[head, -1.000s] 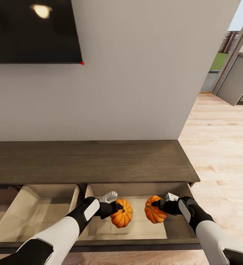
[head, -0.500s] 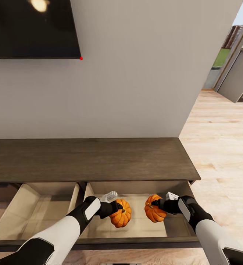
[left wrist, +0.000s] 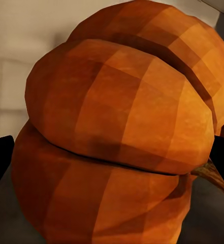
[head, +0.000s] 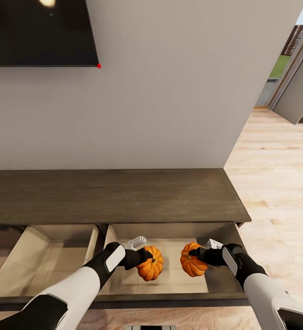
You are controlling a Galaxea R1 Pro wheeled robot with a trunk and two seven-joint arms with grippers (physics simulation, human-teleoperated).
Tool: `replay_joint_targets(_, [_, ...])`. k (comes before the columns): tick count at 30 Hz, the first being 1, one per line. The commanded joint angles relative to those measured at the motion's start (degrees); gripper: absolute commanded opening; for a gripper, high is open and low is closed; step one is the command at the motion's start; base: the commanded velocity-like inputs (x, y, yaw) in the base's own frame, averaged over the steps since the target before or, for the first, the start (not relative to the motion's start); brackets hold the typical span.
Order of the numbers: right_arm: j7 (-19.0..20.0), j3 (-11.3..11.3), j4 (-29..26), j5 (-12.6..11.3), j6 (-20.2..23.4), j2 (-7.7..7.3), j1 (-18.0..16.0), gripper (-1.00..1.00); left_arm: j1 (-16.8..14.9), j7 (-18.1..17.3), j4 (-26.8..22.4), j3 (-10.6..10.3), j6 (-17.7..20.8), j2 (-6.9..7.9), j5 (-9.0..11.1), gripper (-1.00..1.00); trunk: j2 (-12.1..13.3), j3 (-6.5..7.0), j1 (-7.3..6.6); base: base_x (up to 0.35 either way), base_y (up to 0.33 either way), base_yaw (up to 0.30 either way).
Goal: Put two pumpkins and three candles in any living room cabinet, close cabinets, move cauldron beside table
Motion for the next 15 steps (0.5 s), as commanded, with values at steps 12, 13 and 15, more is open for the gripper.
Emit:
replay_joint_targets(12, [-0.1,-0.2,-0.1,-0.6,0.4,0.01,0.0,-1.0,0.0,-0.3,-0.1,-0.2,-0.5,0.07,0.1,-1.0,0.0,-1.16,-0.01,0.0,0.0,0.0])
replay_joint_targets(13, [-0.1,-0.2,-0.1,-0.6,0.4,0.01,0.0,-1.0,0.0,-0.3,-0.1,-0.2,-0.7,0.07,0.1,-1.0,0.0,-1.25,-0.01,0.0,0.0,0.0])
replay_joint_targets(15, [-0.1,-0.2,-0.1,-0.6,0.4,0.01,0.0,-1.0,0.0,-0.3,-0.1,-0.3,-2.1,0.07,0.1,-1.0,0.0,-1.44,-0.01,0.0,0.0,0.0])
